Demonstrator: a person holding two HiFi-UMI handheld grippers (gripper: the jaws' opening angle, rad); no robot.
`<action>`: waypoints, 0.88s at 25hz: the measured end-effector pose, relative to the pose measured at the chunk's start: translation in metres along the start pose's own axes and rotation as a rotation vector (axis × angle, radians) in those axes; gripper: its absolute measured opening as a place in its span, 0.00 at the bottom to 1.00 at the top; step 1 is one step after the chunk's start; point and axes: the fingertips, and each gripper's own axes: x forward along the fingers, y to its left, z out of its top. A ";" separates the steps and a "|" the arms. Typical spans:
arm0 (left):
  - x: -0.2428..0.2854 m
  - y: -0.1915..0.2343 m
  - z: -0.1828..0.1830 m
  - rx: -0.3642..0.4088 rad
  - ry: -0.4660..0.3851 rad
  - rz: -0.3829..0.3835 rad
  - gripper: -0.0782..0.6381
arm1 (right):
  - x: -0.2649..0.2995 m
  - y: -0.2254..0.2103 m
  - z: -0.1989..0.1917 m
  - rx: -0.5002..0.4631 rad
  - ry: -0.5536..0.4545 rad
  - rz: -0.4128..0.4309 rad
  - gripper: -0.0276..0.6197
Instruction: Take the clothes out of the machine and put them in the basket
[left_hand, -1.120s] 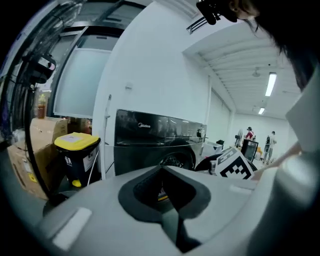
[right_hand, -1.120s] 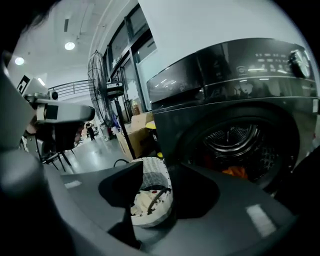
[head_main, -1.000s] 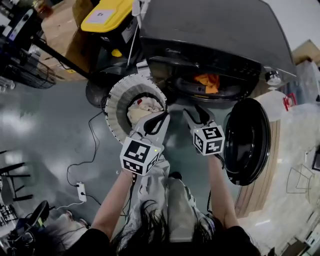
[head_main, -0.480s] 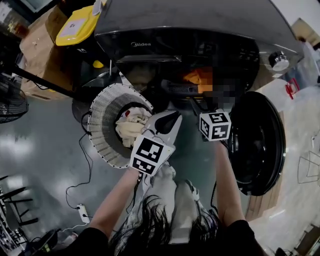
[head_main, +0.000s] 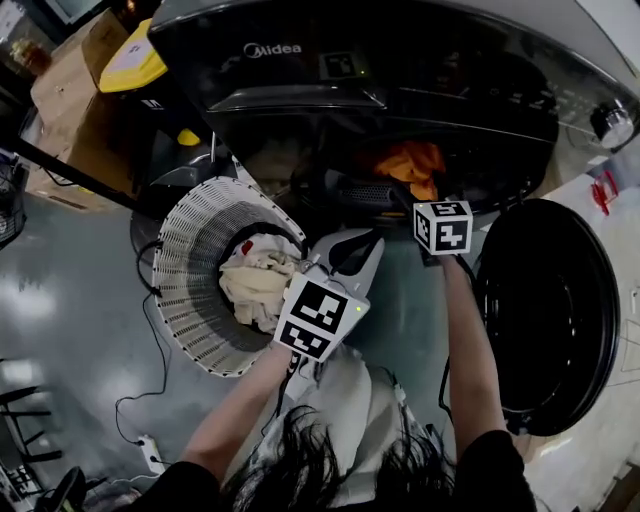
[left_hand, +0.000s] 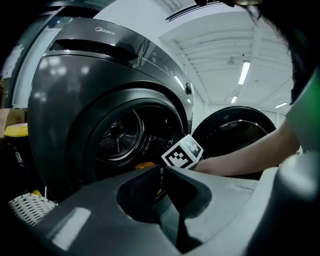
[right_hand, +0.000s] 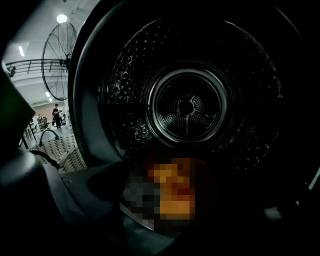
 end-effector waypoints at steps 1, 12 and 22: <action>0.002 0.001 -0.002 -0.001 -0.006 -0.005 0.13 | 0.009 -0.005 -0.001 -0.013 0.013 -0.014 0.68; 0.011 0.014 -0.011 0.031 -0.059 -0.021 0.13 | 0.082 -0.024 -0.029 -0.177 0.275 -0.075 0.90; 0.007 0.025 -0.013 0.000 -0.039 -0.006 0.13 | 0.058 -0.061 -0.061 -0.103 0.351 -0.260 0.20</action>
